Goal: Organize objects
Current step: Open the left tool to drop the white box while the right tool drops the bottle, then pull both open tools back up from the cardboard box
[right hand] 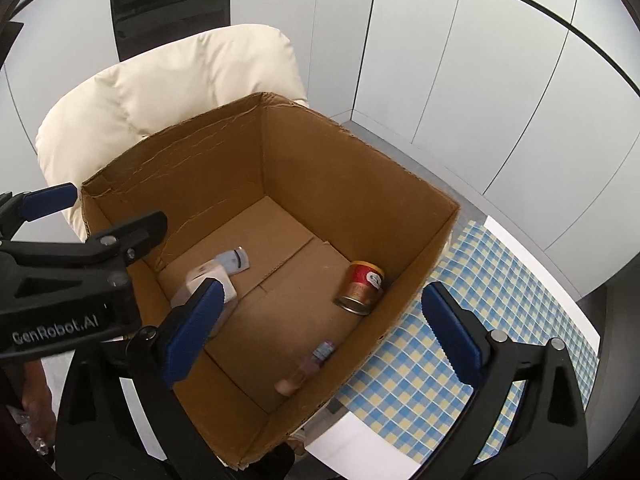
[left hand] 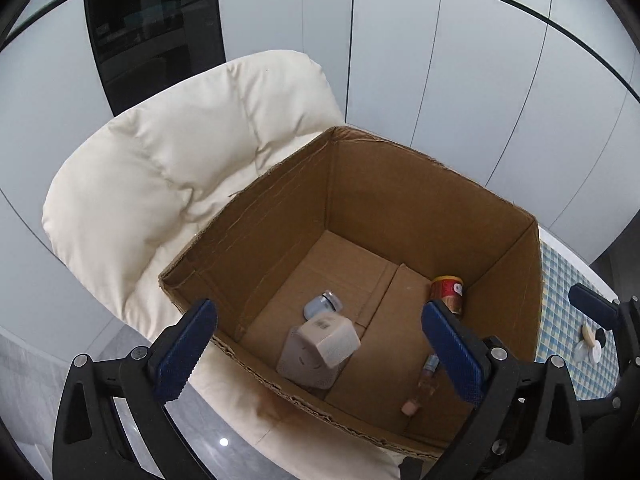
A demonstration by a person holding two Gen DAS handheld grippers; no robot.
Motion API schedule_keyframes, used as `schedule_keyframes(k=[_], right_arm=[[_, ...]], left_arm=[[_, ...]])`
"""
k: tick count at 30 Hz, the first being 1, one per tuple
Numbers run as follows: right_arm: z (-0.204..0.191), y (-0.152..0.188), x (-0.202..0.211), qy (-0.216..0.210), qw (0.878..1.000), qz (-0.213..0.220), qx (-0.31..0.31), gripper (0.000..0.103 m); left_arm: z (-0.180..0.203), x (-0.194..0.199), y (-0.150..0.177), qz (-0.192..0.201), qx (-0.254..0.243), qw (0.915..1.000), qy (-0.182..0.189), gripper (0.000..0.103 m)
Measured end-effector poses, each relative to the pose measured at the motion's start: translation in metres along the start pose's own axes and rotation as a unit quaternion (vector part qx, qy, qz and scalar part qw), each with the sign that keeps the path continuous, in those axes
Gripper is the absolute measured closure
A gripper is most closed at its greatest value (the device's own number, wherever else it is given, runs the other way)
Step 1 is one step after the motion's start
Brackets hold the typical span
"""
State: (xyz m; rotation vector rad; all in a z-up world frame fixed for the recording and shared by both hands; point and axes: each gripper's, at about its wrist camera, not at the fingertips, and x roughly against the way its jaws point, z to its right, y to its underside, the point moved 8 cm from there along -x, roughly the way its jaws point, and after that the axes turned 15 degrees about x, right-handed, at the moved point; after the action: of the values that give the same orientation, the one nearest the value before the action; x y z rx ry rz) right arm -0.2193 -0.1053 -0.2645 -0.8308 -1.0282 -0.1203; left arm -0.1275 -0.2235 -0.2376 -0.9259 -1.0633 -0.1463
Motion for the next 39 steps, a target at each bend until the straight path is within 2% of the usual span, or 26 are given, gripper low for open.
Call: schedule_keyframes(k=[10, 15, 24, 32, 39], right_arm=[[-0.001, 0.008, 0.006, -0.004, 1.0, -0.003, -0.007, 0.002], [0.0, 0.008, 0.011, -0.006, 1.0, 0.002, -0.006, 0.002], [-0.001, 0.012, 0.023, -0.006, 1.0, 0.003, -0.001, 0.002], [-0.004, 0.024, 0.041, -0.014, 1.0, 0.006, -0.004, 0.002], [-0.009, 0.048, 0.058, -0.016, 1.0, -0.011, -0.011, 0.002]], left_arm=[[-0.006, 0.011, -0.002, 0.005, 0.009, 0.9999, -0.002, 0.001], [-0.005, 0.012, 0.001, -0.01, 0.021, 0.9995, 0.019, 0.001], [-0.015, 0.025, 0.007, -0.003, 0.017, 0.9998, -0.01, 0.001], [-0.021, 0.052, 0.017, 0.006, 0.019, 0.9998, -0.008, 0.001], [-0.029, 0.075, 0.038, 0.002, 0.027, 0.9996, -0.013, 0.001]])
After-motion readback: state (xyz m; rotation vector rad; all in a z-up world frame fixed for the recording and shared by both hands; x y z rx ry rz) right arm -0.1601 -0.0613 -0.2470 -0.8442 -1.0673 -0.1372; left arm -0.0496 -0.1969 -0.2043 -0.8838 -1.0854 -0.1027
